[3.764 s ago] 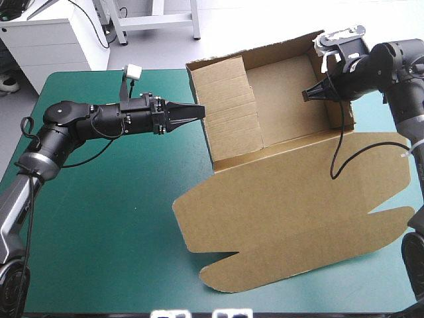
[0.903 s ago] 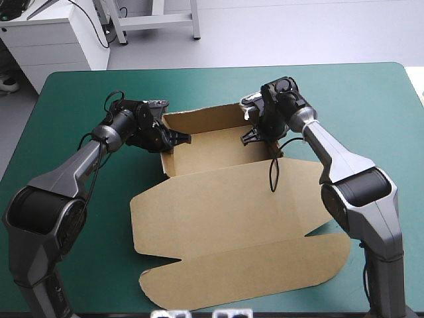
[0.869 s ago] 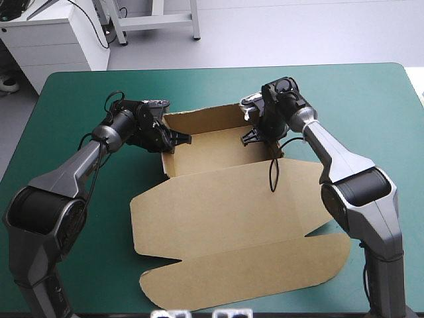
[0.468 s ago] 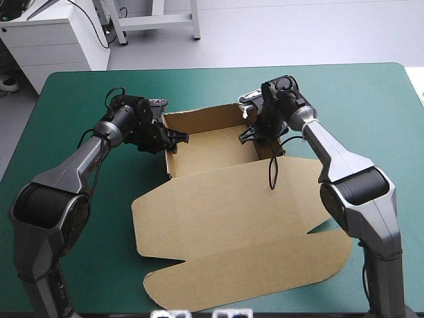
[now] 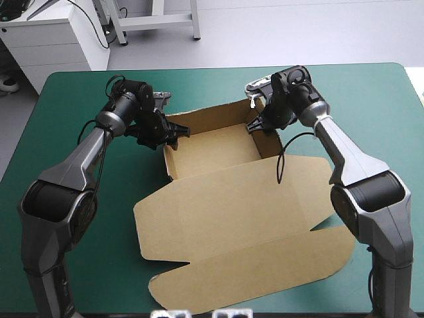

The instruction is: Fold the box

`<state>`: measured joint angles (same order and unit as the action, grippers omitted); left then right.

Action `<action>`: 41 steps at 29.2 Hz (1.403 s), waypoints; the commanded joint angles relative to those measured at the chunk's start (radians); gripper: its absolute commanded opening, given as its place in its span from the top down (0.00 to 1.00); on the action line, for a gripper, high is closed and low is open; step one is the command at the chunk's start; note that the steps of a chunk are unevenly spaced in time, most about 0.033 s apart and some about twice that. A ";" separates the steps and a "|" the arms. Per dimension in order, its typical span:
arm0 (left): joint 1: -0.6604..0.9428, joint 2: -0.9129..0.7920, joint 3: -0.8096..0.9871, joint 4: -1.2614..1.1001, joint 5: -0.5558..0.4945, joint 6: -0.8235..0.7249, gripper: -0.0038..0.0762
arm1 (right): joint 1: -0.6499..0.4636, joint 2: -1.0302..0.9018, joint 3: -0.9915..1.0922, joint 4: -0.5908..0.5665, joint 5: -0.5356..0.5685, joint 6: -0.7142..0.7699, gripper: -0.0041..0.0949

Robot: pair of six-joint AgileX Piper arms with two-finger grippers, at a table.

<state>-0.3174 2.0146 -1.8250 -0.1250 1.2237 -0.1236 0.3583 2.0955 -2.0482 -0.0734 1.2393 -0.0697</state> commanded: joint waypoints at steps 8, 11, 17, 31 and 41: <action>-0.005 -0.166 -0.078 0.053 0.061 -0.008 0.43 | -0.019 -0.163 -0.034 0.000 0.012 -0.011 0.50; -0.005 -0.243 -0.078 0.064 0.061 -0.004 0.50 | -0.019 -0.220 -0.034 0.002 0.012 -0.011 0.53; -0.006 -0.449 -0.078 0.068 0.061 0.116 0.96 | -0.019 -0.351 -0.034 0.003 0.012 -0.035 0.92; -0.076 -1.063 0.311 0.100 -0.086 0.224 0.96 | -0.019 -0.500 -0.015 0.023 0.012 -0.054 0.95; -0.076 -1.629 0.986 0.266 -0.347 0.041 0.96 | -0.019 -0.313 -0.010 0.073 0.012 -0.098 0.52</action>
<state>-0.3889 0.4699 -0.9283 0.1060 0.9776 -0.0400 0.3451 1.7800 -2.0378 0.0000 1.2470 -0.1610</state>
